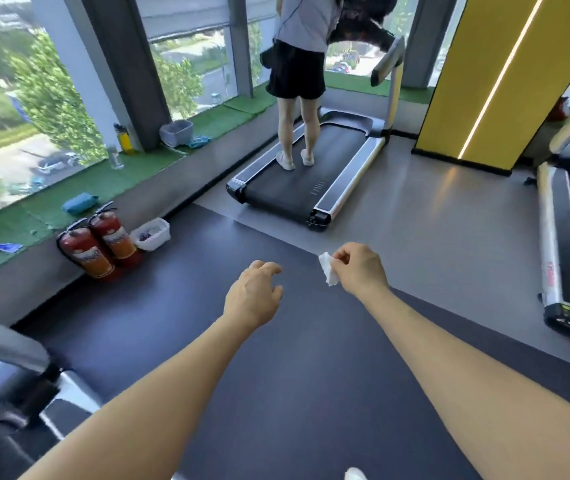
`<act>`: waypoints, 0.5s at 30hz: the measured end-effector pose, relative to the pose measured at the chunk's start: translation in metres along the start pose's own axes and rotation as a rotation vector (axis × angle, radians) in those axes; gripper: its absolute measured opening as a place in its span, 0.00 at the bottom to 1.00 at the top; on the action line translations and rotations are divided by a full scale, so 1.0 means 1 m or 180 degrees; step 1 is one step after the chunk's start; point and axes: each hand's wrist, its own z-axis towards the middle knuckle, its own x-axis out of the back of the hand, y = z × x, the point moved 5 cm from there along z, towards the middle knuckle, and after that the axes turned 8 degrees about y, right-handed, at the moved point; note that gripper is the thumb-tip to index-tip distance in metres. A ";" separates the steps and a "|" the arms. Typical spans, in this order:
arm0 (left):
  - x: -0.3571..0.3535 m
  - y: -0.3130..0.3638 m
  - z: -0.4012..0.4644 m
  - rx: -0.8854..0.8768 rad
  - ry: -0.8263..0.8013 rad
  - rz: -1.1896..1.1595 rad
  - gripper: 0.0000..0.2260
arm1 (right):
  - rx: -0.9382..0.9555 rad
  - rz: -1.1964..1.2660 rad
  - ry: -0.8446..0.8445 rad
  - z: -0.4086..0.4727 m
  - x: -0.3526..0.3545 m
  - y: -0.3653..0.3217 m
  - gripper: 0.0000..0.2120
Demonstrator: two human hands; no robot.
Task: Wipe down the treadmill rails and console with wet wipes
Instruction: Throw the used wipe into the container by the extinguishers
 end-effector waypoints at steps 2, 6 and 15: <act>-0.017 -0.024 0.028 0.0201 0.0174 0.0081 0.17 | 0.0233 0.0015 -0.0155 0.034 -0.040 -0.002 0.07; -0.071 -0.061 0.089 0.0470 0.0570 0.0078 0.17 | 0.0818 0.0122 -0.0283 0.094 -0.112 0.017 0.09; -0.111 -0.125 0.189 0.1114 0.0620 -0.0134 0.17 | 0.1162 0.0085 -0.0764 0.202 -0.194 -0.018 0.09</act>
